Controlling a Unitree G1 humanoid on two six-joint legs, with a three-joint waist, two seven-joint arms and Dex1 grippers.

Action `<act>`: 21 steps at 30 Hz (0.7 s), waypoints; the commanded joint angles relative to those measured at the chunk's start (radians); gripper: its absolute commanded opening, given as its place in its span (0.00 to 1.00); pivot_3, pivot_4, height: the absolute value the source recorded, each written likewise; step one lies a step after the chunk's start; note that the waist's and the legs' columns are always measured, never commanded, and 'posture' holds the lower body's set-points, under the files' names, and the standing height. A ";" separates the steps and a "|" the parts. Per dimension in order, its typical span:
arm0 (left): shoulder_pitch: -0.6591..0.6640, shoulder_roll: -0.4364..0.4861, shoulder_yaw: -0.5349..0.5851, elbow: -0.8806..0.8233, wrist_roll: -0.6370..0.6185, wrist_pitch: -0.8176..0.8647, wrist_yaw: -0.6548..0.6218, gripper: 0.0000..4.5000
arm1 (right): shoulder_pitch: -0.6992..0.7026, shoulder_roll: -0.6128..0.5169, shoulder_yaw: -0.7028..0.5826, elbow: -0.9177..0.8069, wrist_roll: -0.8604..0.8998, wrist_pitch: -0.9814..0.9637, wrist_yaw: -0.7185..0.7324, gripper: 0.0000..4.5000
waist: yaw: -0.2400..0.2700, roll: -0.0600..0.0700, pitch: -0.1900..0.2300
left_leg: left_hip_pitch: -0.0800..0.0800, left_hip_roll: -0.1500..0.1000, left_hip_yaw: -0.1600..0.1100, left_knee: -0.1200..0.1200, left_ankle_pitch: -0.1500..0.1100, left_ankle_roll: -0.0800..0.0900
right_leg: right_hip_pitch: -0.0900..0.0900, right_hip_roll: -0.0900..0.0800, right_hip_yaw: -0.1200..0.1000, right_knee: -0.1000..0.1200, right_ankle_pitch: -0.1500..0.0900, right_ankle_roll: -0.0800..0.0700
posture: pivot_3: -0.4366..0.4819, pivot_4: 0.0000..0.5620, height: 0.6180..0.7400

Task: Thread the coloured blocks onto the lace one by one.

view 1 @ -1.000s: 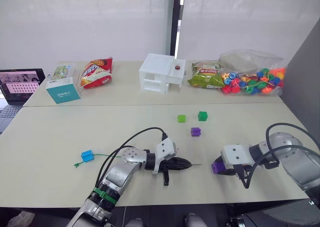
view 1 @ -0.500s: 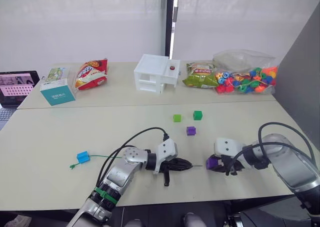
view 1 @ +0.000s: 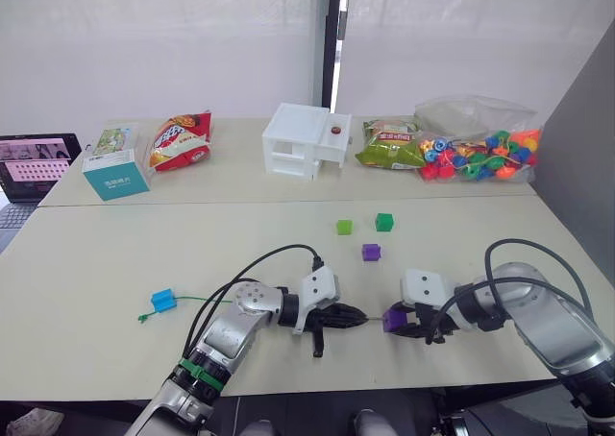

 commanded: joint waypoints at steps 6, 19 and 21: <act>-0.051 -0.033 -0.018 0.021 0.008 -0.008 0.007 0.00 | 0.004 0.014 0.003 -0.004 0.009 -0.025 -0.026 0.26 | -0.001 0.000 0.000 | 0.000 0.000 0.000 0.000 0.000 0.000 | 0.000 0.000 0.000 0.000 0.000 0.000 | 0.48 0.27 1.00; -0.083 -0.096 -0.033 0.074 0.012 0.054 -0.011 0.00 | 0.023 0.010 0.013 -0.023 0.007 -0.012 -0.040 0.26 | -0.001 0.000 0.000 | 0.000 0.000 0.000 0.000 0.000 0.000 | 0.000 0.000 0.000 0.000 0.000 0.000 | 0.48 0.27 1.00; -0.080 -0.098 -0.027 0.070 0.012 0.057 -0.003 0.00 | 0.031 0.010 0.013 -0.027 0.007 -0.008 -0.047 0.26 | -0.002 0.000 0.000 | 0.000 0.000 0.000 0.000 0.000 0.000 | 0.000 0.000 0.000 0.000 0.000 0.000 | 0.48 0.27 1.00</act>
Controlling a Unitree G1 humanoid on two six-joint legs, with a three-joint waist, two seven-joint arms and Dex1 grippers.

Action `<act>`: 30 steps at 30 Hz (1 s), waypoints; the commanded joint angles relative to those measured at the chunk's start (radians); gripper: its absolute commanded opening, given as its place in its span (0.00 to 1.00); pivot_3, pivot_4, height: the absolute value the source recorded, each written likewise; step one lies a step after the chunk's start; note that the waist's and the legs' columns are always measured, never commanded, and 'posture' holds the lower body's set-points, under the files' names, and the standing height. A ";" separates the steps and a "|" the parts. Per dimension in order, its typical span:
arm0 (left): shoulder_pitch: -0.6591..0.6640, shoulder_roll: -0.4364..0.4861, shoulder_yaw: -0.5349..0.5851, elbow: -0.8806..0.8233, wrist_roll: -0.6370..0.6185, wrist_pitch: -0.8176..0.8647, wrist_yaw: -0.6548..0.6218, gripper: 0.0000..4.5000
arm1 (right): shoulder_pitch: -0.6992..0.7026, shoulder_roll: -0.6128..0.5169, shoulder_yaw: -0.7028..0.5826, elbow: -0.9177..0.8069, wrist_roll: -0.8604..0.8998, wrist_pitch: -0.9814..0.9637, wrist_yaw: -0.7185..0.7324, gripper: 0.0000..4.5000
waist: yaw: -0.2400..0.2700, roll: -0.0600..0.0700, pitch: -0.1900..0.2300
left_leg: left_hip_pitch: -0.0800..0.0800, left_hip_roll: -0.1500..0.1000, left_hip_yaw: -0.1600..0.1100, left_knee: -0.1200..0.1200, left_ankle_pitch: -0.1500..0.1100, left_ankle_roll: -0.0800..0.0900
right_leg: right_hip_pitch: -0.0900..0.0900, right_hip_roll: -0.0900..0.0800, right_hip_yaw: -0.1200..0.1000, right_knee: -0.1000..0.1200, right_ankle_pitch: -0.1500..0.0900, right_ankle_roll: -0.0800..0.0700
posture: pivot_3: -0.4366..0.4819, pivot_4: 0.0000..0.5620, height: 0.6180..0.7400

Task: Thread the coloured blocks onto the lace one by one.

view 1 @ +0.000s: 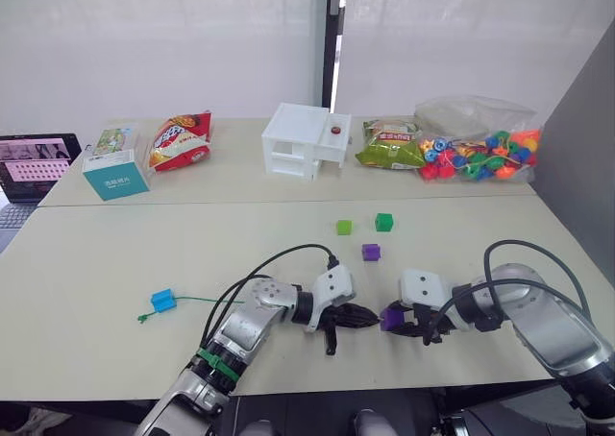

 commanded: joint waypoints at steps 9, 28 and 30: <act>0.005 0.034 0.000 -0.045 0.047 -0.025 0.054 0.52 | 0.027 0.001 0.013 -0.015 0.000 0.008 -0.031 0.26 | -0.001 0.000 0.000 | 0.000 0.000 0.000 0.000 0.000 0.000 | 0.000 0.000 0.000 0.000 0.000 0.000 | 0.48 0.27 1.00; -0.004 0.008 -0.007 -0.038 0.026 -0.083 0.026 0.00 | 0.019 0.003 0.029 -0.004 -0.028 -0.008 -0.046 0.26 | -0.001 0.000 0.000 | 0.001 0.001 0.000 0.000 0.000 0.000 | 0.000 0.000 0.000 0.000 0.000 0.000 | 0.48 0.27 1.00; -0.010 -0.017 -0.014 -0.014 0.025 -0.082 0.023 0.00 | 0.018 0.003 0.029 -0.004 -0.029 -0.009 -0.047 0.26 | -0.001 0.000 0.000 | 0.000 0.000 0.000 0.000 0.000 0.000 | 0.001 0.000 0.000 0.000 0.000 0.000 | 0.48 0.27 1.00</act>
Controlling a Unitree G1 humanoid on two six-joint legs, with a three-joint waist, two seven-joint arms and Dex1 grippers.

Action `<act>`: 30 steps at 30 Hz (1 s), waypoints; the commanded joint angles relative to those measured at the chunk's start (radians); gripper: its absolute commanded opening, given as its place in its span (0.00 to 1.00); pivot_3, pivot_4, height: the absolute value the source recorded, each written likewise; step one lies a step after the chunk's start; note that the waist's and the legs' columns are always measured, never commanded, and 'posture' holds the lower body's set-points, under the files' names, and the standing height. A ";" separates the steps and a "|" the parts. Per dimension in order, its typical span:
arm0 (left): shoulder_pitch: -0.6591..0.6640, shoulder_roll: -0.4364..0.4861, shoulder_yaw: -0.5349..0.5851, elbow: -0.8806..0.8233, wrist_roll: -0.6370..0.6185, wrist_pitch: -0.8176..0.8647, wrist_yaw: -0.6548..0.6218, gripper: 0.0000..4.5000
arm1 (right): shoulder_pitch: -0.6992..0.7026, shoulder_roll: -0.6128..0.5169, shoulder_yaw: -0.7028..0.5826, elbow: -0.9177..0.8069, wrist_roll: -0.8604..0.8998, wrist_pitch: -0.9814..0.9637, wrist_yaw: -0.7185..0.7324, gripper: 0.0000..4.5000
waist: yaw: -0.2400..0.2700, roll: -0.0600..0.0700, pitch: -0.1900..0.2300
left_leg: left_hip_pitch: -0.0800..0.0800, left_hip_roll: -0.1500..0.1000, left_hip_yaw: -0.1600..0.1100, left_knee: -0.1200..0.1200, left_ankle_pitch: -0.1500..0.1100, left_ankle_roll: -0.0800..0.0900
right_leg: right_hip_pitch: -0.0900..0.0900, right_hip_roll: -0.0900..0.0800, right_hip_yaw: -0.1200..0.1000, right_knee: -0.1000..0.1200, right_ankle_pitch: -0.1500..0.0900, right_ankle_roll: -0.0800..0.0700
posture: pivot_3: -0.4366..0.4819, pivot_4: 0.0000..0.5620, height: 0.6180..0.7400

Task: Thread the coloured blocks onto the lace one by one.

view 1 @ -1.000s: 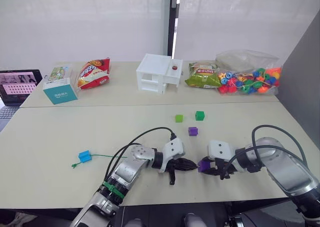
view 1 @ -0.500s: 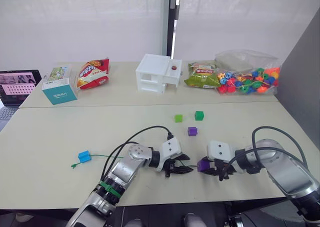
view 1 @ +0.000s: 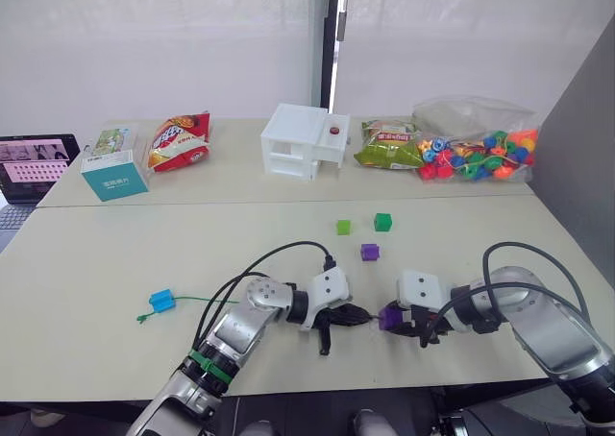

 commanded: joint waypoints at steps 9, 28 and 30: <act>-0.060 -0.071 -0.041 0.063 0.025 -0.054 0.003 0.00 | 0.014 0.001 0.027 -0.001 -0.020 0.000 -0.019 0.26 | 0.003 0.000 0.000 | 0.000 0.000 0.000 0.000 0.000 0.000 | 0.001 0.000 0.000 0.000 0.000 0.000 | 0.48 0.27 1.00; -0.013 0.039 0.000 -0.007 -0.007 -0.097 -0.055 0.48 | 0.010 -0.044 -0.069 -0.047 0.072 0.057 0.015 0.85 | 0.012 0.001 0.000 | -0.002 -0.001 0.000 0.000 0.000 0.000 | -0.001 -0.001 0.000 0.000 0.000 0.000 | 0.48 0.27 1.00; -0.020 0.020 -0.004 0.008 -0.018 -0.102 -0.062 0.48 | 0.041 -0.095 -0.120 -0.061 0.094 0.066 0.027 0.98 | 0.017 0.001 0.000 | -0.003 -0.002 0.000 0.000 0.000 0.000 | -0.003 -0.001 0.000 0.000 0.000 0.000 | 0.48 0.27 1.00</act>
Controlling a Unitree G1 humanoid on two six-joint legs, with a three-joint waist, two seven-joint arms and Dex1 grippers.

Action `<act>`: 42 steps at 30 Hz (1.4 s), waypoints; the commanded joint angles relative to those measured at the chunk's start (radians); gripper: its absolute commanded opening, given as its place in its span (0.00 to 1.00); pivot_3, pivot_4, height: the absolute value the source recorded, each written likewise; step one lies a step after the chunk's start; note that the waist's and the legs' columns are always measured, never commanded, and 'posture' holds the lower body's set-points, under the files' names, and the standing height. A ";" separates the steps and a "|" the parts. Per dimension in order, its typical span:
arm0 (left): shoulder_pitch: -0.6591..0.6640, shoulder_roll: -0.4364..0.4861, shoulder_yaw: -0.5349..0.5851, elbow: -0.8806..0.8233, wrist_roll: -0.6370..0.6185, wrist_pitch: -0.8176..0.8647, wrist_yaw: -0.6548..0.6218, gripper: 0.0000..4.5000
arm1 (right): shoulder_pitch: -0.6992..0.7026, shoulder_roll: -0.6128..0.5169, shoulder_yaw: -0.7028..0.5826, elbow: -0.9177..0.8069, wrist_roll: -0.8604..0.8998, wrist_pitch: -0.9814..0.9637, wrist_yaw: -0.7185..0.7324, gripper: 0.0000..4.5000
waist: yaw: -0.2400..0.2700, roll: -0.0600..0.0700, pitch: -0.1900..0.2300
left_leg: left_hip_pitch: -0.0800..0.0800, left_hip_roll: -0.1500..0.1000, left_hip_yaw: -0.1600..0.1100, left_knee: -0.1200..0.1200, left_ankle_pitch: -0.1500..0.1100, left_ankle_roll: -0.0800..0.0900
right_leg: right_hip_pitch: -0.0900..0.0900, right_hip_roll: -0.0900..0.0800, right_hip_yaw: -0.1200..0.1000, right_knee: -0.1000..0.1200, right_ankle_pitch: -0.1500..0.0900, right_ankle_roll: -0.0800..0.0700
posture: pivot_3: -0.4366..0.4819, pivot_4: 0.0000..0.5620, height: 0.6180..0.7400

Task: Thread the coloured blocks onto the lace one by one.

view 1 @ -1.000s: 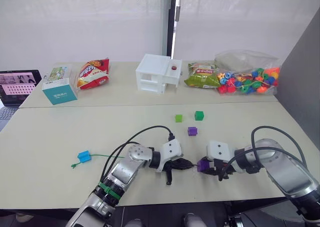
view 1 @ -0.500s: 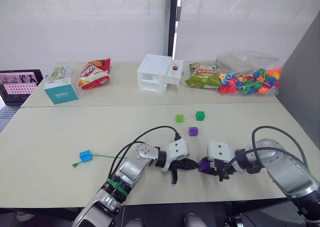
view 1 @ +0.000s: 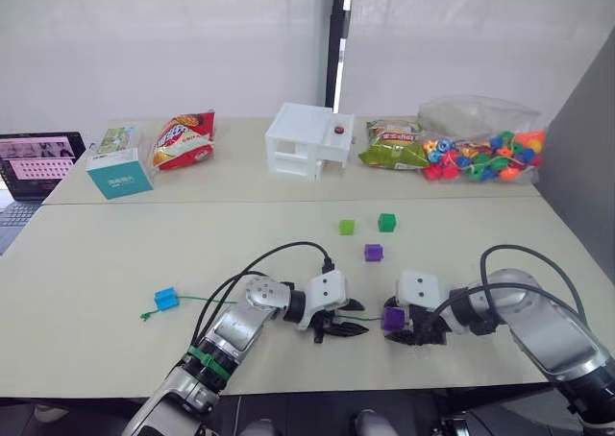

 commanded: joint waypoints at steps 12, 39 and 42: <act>-0.122 -0.175 -0.045 0.192 0.040 -0.186 -0.003 0.48 | 0.266 -0.161 -0.305 -0.197 0.123 0.083 -0.037 0.98 | 0.013 0.000 0.000 | -0.013 -0.001 0.002 0.003 0.000 0.000 | -0.013 -0.001 0.001 0.002 0.002 0.000 | 0.48 0.27 1.00; -0.152 -0.064 0.034 0.133 0.008 -0.129 -0.064 0.79 | 0.296 -0.163 -0.311 -0.243 0.136 0.111 -0.113 1.00 | 0.016 0.000 0.000 | -0.015 -0.001 0.002 0.011 0.000 0.001 | -0.012 -0.001 0.001 0.003 0.003 0.002 | 0.48 0.27 1.00; -0.187 -0.084 0.041 0.167 -0.002 -0.175 -0.084 0.99 | 0.301 -0.160 -0.319 -0.256 0.149 0.131 -0.119 1.00 | 0.016 0.000 0.000 | -0.015 -0.001 0.002 0.011 0.000 0.001 | -0.012 -0.001 0.001 0.003 0.003 0.002 | 0.48 0.27 1.00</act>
